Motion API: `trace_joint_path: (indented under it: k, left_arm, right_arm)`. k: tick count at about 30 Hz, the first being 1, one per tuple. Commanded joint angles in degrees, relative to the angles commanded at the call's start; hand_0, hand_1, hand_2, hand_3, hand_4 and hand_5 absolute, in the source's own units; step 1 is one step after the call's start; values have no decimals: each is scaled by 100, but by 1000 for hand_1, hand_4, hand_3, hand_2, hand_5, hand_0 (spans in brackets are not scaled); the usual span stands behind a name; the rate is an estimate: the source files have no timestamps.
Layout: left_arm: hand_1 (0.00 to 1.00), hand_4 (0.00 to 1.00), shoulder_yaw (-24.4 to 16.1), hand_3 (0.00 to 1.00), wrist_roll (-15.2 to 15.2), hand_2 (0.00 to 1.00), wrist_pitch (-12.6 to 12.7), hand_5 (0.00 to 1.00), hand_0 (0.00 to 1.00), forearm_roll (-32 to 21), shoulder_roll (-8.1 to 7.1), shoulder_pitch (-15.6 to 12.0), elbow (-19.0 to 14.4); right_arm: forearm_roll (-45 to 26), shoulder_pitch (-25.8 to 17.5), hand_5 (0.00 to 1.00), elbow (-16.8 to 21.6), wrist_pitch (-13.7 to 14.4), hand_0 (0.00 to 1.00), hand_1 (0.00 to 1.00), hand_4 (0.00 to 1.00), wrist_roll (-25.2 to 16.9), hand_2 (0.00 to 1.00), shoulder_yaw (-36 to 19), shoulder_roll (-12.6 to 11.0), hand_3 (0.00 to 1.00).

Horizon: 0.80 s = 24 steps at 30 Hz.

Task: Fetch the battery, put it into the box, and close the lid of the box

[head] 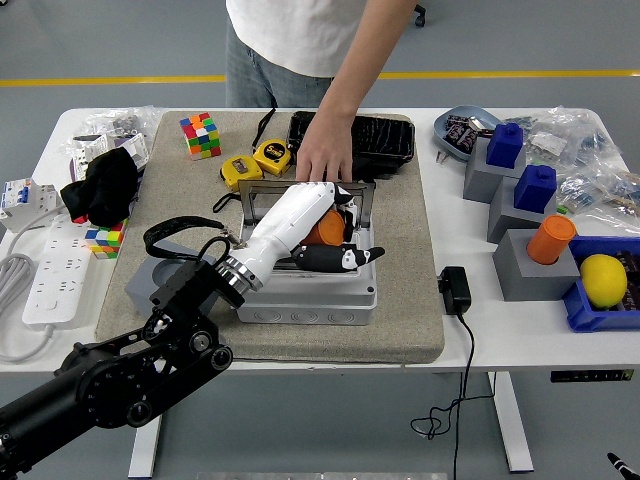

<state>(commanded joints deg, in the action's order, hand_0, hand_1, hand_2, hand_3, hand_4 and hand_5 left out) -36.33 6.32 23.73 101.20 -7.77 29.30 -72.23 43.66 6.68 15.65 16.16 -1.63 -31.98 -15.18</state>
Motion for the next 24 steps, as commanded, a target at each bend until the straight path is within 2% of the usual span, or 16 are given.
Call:
trace_joint_path:
  k: [12,24]
  left_arm:
    - [2,848,34,2,127,5,67,358,54,-98,42,32,328]
    - [2,843,-8,2,248,5,86,355,54,-155,62,47,398]
  right_arm:
    - [12,2,998,5,4,821,804,998,3,765,-26,5,766]
    - [29,14,998,21,-22,821,804,998,11,764,-59,11,766]
